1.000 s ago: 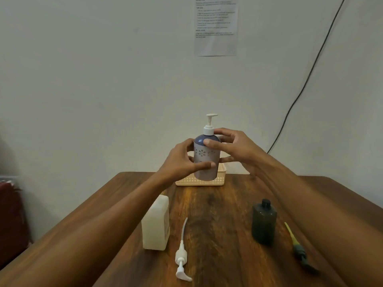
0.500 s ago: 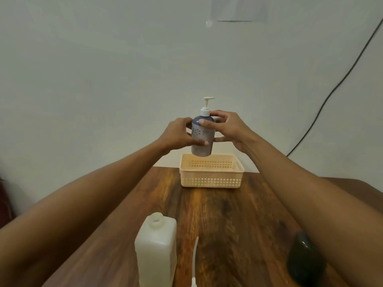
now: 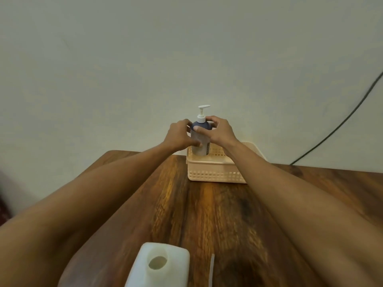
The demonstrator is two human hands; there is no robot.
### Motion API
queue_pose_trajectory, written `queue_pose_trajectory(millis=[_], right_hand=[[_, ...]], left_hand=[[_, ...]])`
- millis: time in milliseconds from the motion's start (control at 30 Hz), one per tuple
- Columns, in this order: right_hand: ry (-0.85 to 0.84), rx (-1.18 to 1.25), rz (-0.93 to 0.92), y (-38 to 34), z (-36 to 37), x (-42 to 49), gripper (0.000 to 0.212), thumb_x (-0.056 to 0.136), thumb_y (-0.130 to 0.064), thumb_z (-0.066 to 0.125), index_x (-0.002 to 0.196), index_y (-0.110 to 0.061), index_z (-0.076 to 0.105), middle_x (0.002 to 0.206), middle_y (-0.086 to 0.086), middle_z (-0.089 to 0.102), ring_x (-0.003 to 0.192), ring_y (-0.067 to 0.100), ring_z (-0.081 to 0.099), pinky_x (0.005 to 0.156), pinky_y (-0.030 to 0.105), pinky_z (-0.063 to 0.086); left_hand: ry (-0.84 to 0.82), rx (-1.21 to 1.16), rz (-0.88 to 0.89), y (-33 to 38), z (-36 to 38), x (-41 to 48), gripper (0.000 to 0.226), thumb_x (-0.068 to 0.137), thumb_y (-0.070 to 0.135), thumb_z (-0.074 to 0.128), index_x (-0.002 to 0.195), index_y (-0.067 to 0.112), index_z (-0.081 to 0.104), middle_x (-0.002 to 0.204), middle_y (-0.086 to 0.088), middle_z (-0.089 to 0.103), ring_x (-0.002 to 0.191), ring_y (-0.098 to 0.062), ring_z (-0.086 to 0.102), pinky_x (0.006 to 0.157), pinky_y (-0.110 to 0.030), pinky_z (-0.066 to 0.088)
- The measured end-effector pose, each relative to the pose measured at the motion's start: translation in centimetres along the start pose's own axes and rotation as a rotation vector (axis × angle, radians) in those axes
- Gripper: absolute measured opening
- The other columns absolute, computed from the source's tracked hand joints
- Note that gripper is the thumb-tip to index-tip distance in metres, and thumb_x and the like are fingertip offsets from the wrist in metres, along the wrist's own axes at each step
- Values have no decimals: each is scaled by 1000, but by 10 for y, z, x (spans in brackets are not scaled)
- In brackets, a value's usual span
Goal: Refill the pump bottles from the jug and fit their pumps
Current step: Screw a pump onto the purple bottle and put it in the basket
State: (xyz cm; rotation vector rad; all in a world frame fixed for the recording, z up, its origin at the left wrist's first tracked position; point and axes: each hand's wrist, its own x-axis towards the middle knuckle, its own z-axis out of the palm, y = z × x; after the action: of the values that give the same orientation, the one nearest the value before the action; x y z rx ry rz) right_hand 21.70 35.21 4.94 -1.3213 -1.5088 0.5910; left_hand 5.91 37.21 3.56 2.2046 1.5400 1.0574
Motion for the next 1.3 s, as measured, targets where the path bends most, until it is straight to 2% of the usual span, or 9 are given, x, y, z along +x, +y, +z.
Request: queue_pose_trajectory(millis=[100, 200, 433, 667, 833, 967, 1300], right_hand=[[4, -12, 12, 17, 14, 9, 67, 82, -33, 90, 141, -16, 63, 140, 5, 65, 124, 23, 60, 101, 37, 56], [-8, 0, 37, 34, 22, 17, 67, 81, -32, 91, 140, -16, 64, 137, 4, 66, 117, 19, 59, 98, 36, 56], [-35, -35, 70, 46, 27, 18, 66, 81, -33, 91, 139, -15, 65, 133, 7, 69, 116, 23, 64, 102, 47, 58], [-84, -95, 102, 42, 23, 12, 67, 83, -31, 90, 142, -11, 64, 135, 11, 69, 120, 29, 65, 103, 49, 56], [-118, -132, 105, 40, 19, 11, 68, 84, -31, 89, 143, -11, 61, 139, 10, 67, 124, 30, 64, 105, 49, 55], [-142, -120, 119, 33, 6, 8, 78, 80, -35, 92, 147, -14, 58, 141, 12, 65, 126, 31, 62, 104, 50, 56], [-124, -233, 88, -14, -58, -29, 87, 73, -56, 90, 147, -23, 57, 146, 7, 60, 128, 26, 60, 104, 48, 56]], left_hand=[[-40, 29, 0, -14, 9, 7, 64, 74, 31, 90, 129, 11, 63, 121, -7, 70, 102, -21, 68, 92, -35, 58], [-68, 71, 9, -27, 18, 13, 60, 78, 32, 87, 129, 9, 65, 120, -8, 70, 103, -22, 65, 93, -34, 56], [-83, 84, 3, -34, 26, 12, 57, 76, 31, 89, 125, 9, 67, 114, -7, 71, 100, -21, 66, 88, -32, 55], [-65, 79, -23, -34, 34, 8, 61, 71, 28, 92, 123, 11, 68, 115, -7, 73, 98, -21, 68, 90, -39, 59], [-89, 80, -35, -31, 32, 7, 74, 71, 27, 92, 135, 11, 59, 129, -6, 68, 108, -23, 66, 97, -39, 56], [-111, 103, -28, -23, 22, 3, 91, 70, 33, 92, 146, 12, 48, 140, -6, 61, 119, -25, 62, 101, -40, 53], [-83, 94, 26, 27, -38, -42, 94, 73, 46, 88, 150, 15, 43, 147, -4, 55, 127, -22, 58, 102, -35, 52]])
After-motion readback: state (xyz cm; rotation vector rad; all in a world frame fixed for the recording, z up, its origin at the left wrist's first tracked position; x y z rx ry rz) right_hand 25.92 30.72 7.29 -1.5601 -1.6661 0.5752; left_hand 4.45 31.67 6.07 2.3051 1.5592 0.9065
